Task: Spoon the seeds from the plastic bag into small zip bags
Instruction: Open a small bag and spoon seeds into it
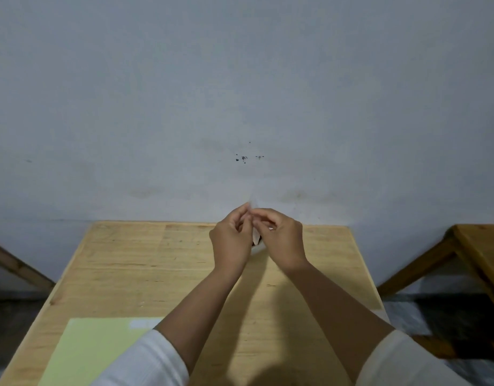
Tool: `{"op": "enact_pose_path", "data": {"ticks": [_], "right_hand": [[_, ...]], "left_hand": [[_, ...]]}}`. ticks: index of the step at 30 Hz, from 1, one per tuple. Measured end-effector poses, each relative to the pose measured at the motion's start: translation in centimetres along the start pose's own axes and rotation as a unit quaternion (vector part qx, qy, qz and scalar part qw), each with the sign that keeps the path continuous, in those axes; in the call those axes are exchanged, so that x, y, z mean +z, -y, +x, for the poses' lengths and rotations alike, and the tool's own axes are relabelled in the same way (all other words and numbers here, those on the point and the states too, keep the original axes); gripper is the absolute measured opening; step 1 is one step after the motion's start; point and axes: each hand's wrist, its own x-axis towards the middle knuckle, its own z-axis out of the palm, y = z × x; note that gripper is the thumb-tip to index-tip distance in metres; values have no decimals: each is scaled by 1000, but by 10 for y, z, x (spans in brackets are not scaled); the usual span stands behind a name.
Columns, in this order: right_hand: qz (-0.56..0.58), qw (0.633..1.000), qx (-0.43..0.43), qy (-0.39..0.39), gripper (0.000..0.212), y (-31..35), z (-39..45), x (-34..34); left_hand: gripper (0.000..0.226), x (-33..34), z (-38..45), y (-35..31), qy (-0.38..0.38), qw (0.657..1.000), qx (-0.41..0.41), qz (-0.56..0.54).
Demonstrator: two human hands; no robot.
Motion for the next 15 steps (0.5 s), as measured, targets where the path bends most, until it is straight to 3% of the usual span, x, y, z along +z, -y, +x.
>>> {"op": "enact_pose_path", "data": {"ticks": [5,11,15], "right_hand": [[13,999,34,16,18,-3,13,3],[23,997,72,-4,18,-14,21,3],[10,996,81,37,20,-18,22,10]], "left_hand": [[27,2,12,7,4,996,49,77],[21,-12,27,24,-35,993,43,109],[24,-13,28,35,-12,990,56,131]]}}
